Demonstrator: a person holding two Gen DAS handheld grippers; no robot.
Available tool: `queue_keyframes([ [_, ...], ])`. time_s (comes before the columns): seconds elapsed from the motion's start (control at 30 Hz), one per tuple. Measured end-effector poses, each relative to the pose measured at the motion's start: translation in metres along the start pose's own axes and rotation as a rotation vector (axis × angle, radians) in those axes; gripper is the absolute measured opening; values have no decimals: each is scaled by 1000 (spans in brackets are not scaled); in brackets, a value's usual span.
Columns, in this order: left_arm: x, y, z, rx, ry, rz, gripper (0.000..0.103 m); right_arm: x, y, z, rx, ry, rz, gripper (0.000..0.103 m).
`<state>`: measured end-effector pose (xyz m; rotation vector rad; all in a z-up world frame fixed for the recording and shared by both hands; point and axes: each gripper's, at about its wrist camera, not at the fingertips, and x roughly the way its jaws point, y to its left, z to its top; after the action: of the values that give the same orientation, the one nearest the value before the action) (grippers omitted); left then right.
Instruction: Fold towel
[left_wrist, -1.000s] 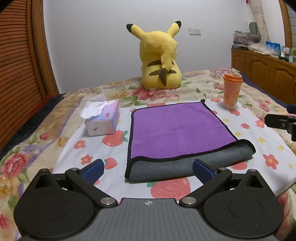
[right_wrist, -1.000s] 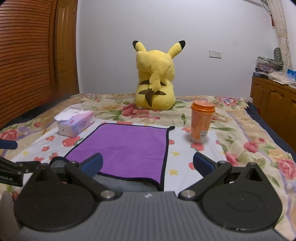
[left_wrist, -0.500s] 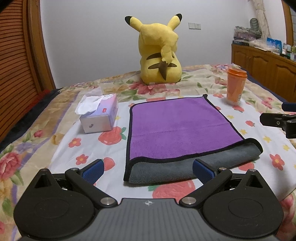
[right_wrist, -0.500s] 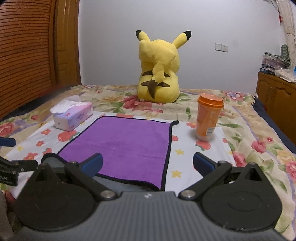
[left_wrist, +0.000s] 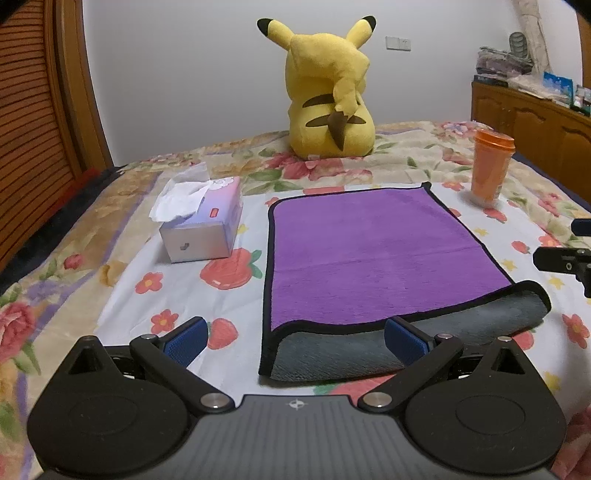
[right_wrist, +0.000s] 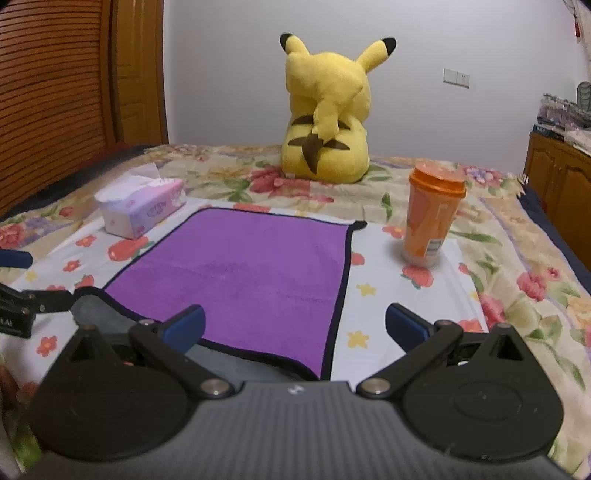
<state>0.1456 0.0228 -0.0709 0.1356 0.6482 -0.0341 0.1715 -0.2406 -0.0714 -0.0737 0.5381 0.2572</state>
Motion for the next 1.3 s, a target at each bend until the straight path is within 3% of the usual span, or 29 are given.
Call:
queue_keyframes([
  [0.37,18,10,3,-22,35,-25,103,24,-6,-7,17,107,24,103],
  [0.63,32,15,2,-44,83,-40,97,35,-10,-14,78,203,69,101],
  [0.73,36,18,1,-58,101,-48,92,38,-10,-17,90,234,88,89],
  [0.93,41,23,-1,-92,135,-67,86,41,-9,-20,100,274,114,85],
  [1.13,46,24,-4,-98,173,-79,74,41,-11,-21,107,284,131,70],
  [1.3,51,26,-7,-108,204,-84,57,41,-12,-21,107,293,133,60],
])
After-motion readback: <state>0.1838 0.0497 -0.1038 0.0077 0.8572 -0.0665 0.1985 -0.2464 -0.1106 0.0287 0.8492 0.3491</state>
